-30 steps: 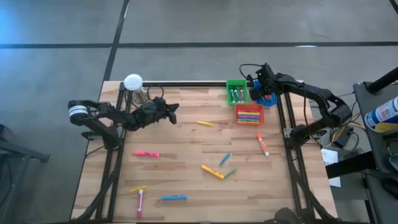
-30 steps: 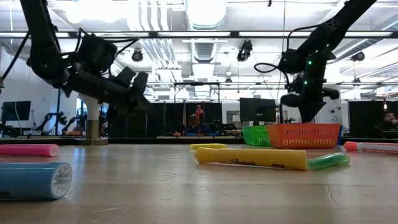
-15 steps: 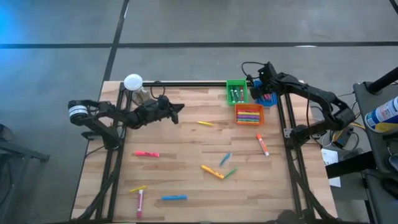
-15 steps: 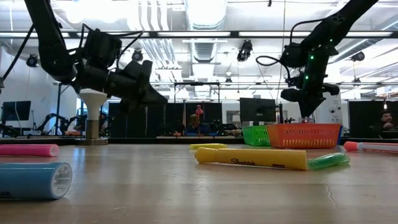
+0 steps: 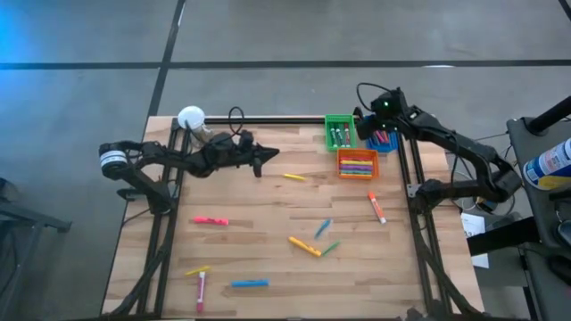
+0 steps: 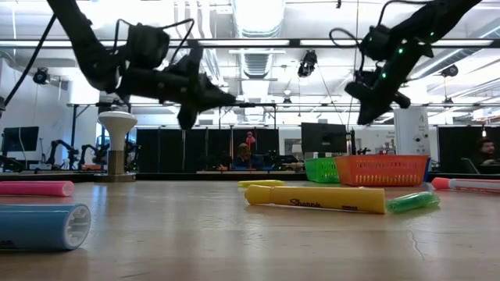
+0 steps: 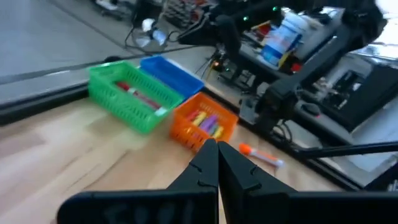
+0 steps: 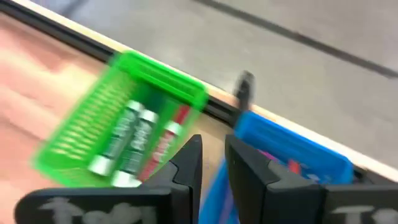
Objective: Pick & Place Markers
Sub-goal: Put the top yellow pen into the blue bin
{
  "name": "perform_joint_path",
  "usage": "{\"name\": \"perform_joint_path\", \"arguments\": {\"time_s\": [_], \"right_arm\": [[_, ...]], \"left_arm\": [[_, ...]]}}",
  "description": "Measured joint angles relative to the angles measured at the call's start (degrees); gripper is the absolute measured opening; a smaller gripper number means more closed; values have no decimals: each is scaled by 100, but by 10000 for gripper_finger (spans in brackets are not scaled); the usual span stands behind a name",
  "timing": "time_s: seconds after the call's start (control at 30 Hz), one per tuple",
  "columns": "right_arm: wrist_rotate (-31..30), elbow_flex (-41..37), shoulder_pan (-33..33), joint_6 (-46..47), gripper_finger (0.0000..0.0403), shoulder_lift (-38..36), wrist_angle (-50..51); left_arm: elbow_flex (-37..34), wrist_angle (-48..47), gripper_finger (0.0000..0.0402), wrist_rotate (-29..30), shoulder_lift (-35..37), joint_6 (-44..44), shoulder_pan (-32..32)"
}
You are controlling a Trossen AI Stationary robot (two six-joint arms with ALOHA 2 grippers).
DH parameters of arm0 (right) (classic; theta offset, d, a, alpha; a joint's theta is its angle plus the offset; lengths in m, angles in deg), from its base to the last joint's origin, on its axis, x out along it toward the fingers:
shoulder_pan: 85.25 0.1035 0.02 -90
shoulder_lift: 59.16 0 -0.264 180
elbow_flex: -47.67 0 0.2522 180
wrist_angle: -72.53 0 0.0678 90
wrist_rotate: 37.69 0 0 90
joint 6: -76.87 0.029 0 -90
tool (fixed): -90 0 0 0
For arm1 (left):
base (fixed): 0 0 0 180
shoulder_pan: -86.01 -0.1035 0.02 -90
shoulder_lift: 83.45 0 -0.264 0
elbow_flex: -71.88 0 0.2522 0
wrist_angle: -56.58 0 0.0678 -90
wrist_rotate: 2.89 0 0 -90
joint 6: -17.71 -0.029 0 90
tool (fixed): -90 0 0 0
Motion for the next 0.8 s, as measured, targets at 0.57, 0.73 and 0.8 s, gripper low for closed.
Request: {"name": "perform_joint_path", "arguments": {"time_s": [0.57, 0.73, 0.8], "right_arm": [[63, -1281, 1268, -2, 63, -1109, -1382], [56, -1557, 1480, 61, 63, -1372, -1533], [53, -1606, 1519, 70, 63, -1453, -1554]], "left_arm": [[1140, -1272, 0, 109, -658, -1179, 416], [1533, -1930, 2, 125, -671, -1040, 508], [1710, -2529, 6, 126, -678, -1280, 520]]}}
